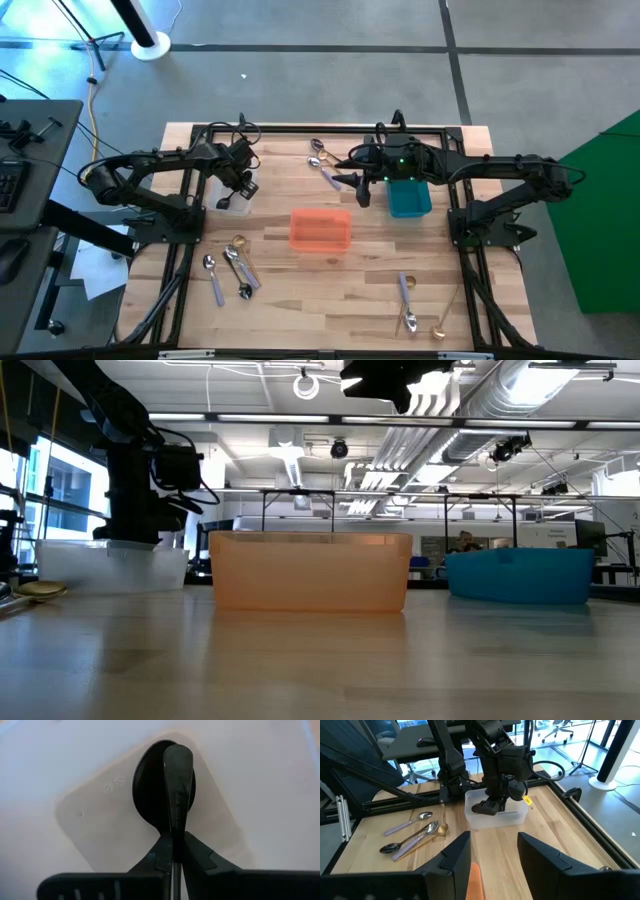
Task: Sort silverware by color (type)
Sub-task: Put the right black spoon into the white bin, then put the bottom black spoon into the white bin
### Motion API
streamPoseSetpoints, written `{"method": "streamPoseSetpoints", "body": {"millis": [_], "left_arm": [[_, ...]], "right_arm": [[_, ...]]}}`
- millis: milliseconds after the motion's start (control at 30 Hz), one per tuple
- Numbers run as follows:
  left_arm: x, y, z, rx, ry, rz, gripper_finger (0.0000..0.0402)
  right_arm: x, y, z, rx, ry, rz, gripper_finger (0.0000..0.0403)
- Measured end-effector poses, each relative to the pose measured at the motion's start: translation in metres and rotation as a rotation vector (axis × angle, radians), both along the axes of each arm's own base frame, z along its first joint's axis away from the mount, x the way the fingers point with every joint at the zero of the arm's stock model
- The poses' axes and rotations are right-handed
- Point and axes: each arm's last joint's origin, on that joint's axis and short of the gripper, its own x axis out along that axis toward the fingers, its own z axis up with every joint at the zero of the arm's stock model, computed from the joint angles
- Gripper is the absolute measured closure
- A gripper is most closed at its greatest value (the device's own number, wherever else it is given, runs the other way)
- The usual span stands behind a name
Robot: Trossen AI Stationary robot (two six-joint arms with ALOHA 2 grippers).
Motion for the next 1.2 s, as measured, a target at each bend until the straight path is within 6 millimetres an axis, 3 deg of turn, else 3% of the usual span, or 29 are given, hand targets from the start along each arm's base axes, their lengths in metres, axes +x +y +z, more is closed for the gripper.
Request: {"method": "streamPoseSetpoints", "body": {"millis": [700, 1000, 1200], "left_arm": [[0.001, 0.001, 0.003, 0.013, -0.003, -0.018, 0.0282], [0.008, 0.007, 0.022, 0.029, -0.019, -0.025, 0.0257], [0.014, 0.012, 0.053, 0.013, 0.012, -0.082, 0.0256]], "right_arm": [[0.0, 0.0, -0.001, 0.01, 0.006, -0.003, 0.0256], [0.0, 0.0, -0.001, 0.019, 0.008, -0.006, 0.0256], [0.0, 0.0, -0.001, 0.019, 0.008, -0.006, 0.0256]]}}
